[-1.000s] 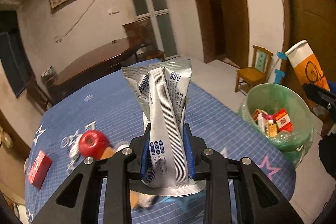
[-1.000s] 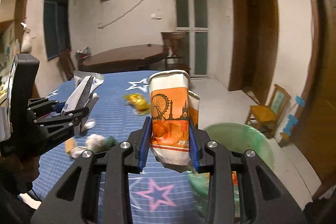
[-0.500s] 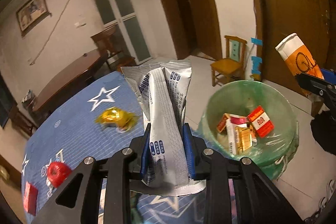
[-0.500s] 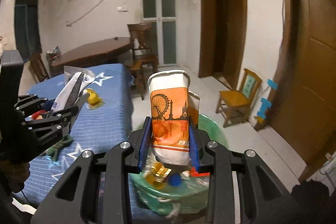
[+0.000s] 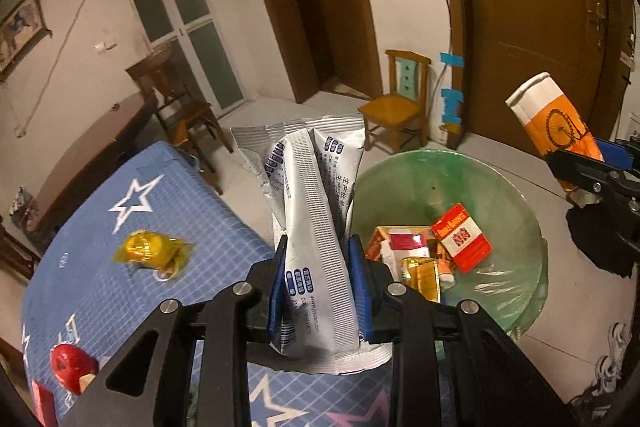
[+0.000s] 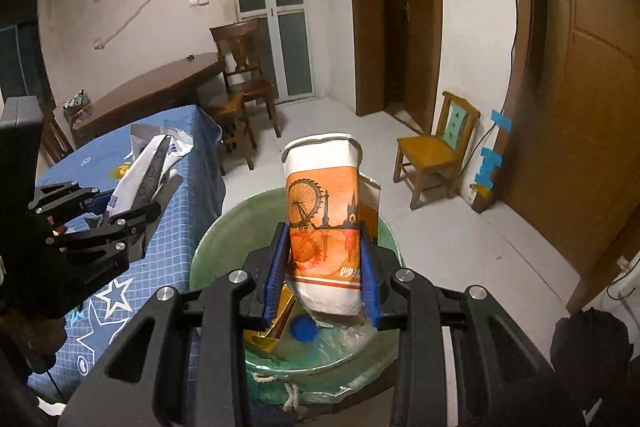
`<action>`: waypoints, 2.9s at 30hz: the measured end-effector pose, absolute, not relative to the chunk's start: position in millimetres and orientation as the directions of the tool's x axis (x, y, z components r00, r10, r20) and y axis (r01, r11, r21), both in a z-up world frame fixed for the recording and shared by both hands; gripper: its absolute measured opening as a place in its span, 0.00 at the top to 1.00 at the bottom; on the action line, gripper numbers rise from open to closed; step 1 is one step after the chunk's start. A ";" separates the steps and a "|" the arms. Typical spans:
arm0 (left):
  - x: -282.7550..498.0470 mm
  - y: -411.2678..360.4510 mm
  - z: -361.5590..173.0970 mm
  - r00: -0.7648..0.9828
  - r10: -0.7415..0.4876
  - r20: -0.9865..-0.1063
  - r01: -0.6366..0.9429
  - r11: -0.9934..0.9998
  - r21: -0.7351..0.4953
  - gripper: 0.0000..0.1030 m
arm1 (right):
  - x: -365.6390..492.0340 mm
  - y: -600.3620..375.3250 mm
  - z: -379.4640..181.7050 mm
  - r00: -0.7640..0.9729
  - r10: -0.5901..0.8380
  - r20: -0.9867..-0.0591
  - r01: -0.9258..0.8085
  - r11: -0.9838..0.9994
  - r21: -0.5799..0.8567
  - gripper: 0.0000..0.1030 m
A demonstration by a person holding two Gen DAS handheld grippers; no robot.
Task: Collect trash
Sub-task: 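Open both tools to drop the wrapper and cup into the bin, then move both open tools back over the table, then grasp the white rolled cloth with the left tool while the right tool grasps the clear lid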
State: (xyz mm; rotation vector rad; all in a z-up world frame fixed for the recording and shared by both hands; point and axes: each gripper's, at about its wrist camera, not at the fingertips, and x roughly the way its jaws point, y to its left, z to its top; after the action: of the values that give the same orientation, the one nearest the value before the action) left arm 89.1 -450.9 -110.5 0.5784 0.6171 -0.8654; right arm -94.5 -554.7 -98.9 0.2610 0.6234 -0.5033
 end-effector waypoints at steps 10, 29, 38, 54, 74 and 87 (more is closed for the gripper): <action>111.3 -473.7 -122.5 0.315 -0.539 -0.781 0.896 0.440 0.058 0.71 | -87.7 -565.4 -102.2 0.681 -0.336 -0.650 0.537 0.834 0.131 0.70; 141.9 -479.3 -118.2 0.289 -0.564 -0.774 0.894 0.448 0.007 0.42 | -62.3 -593.2 -111.2 0.688 -0.257 -0.679 0.512 0.835 0.203 0.57; 134.9 -427.1 -84.9 0.347 -0.609 -0.714 0.860 0.511 -0.018 0.40 | -66.2 -577.9 -102.1 0.715 -0.262 -0.649 0.491 0.848 0.199 0.57; 155.4 -242.4 -52.4 0.530 -0.581 -0.618 0.716 0.697 -0.042 0.37 | -16.3 -465.1 -77.9 0.820 -0.084 -0.566 0.219 0.960 0.175 0.57; 333.3 -7.1 -136.4 0.507 -0.336 -0.793 0.644 0.759 0.090 0.53 | 202.1 -313.8 -126.7 0.446 0.346 -0.826 -0.604 0.797 0.008 0.37; 374.4 -21.6 -172.8 0.463 -0.346 -0.816 0.688 0.720 0.085 0.55 | 246.5 -254.5 -169.3 0.289 0.379 -0.879 -0.850 0.523 -0.053 0.44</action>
State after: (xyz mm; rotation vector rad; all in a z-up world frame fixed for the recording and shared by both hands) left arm 374.4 -21.6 -172.8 0.4383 0.8784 -0.6612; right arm 246.5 -254.5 -169.3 -0.5886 0.9511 0.8867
